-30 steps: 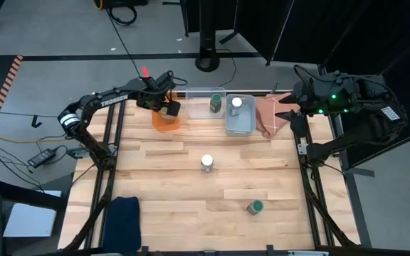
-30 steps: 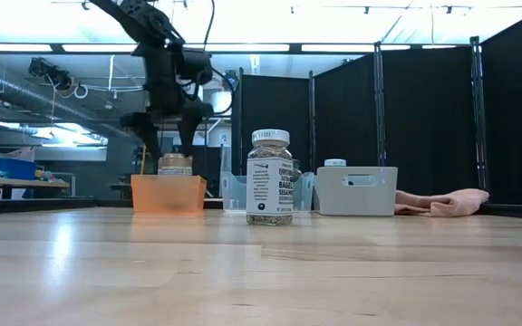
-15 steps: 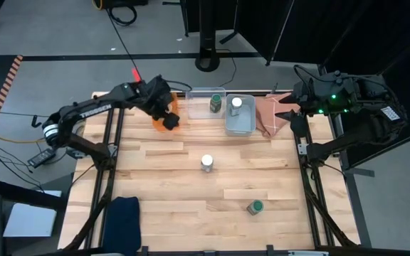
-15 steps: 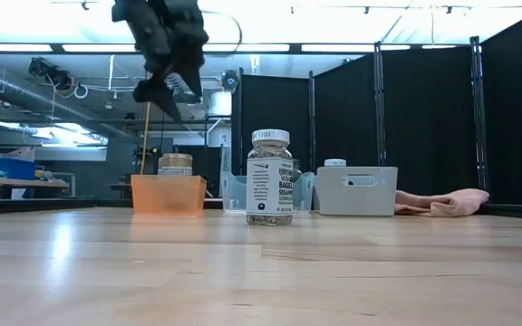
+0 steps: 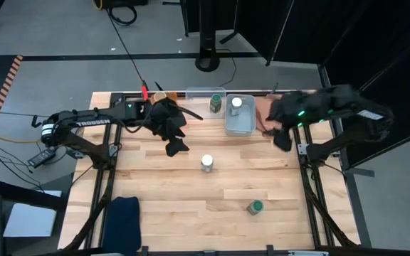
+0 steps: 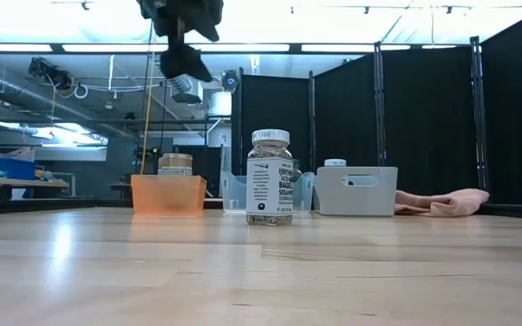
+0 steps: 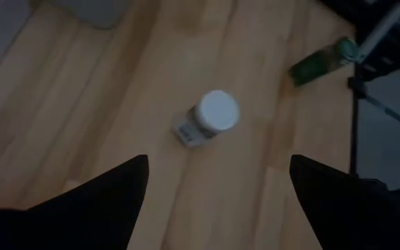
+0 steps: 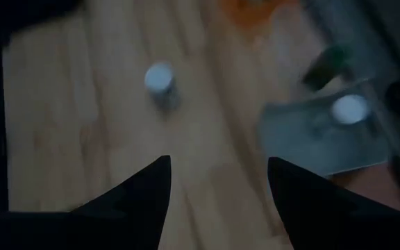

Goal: Sort spices by type
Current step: Put the green seasoning bottle into the transparent bin

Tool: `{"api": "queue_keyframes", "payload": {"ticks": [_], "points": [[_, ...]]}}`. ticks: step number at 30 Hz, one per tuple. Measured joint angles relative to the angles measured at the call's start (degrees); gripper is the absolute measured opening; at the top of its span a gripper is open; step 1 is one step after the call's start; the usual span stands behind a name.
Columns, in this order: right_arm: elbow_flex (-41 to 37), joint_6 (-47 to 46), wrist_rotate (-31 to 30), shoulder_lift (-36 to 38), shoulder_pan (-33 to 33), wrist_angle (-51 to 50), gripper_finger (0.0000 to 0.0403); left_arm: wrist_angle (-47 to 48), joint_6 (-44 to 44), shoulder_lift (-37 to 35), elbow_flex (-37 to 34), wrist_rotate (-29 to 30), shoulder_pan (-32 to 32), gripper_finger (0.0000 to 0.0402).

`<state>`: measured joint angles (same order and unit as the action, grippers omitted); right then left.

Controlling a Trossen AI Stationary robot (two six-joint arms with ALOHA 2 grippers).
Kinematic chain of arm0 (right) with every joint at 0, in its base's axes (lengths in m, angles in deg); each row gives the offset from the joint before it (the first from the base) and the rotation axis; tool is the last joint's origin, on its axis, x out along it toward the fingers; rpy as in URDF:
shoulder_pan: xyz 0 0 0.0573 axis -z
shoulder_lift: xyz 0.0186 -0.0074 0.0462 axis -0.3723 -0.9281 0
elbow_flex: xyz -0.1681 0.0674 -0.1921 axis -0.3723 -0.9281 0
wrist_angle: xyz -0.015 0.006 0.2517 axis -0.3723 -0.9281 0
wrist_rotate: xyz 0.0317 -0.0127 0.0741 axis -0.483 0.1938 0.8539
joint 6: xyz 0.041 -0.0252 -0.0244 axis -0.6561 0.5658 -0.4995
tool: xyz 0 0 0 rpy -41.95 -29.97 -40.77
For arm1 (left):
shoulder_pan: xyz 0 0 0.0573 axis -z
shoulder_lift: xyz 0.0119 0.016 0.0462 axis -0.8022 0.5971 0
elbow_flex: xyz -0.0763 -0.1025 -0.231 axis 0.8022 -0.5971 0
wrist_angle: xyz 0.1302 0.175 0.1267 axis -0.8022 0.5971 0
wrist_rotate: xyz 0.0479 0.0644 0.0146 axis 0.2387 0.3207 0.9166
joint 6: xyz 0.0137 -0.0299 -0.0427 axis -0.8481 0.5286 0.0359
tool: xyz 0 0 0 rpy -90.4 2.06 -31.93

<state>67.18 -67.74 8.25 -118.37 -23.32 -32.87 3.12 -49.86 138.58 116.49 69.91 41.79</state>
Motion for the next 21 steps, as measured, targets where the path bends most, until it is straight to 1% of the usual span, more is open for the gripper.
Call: {"api": "queue_keyframes", "payload": {"ticks": [5,8,13,16,21], "points": [[-8.6,-0.3,6.1,-2.7,-4.8,2.3,0.0248,-0.6,0.0,0.0,0.0,0.0,2.1,0.0355],[-14.5,0.2,9.1,-4.0,-8.1,7.3,0.0248,-0.6,0.1,0.0,0.0,-0.1,2.7,0.0355],[-24.0,0.5,10.5,-5.7,-14.4,17.8,0.0255,-0.6,0.1,0.0,0.0,-0.1,3.0,0.0355],[-27.9,-0.8,11.0,-6.8,-18.1,20.0,0.0271,-0.5,0.1,0.0,0.0,-0.1,3.0,0.0355],[-30.3,-2.9,8.1,-9.0,-24.6,21.4,0.0309,-0.5,-0.3,0.0,0.0,-0.2,3.0,0.0355]]}}
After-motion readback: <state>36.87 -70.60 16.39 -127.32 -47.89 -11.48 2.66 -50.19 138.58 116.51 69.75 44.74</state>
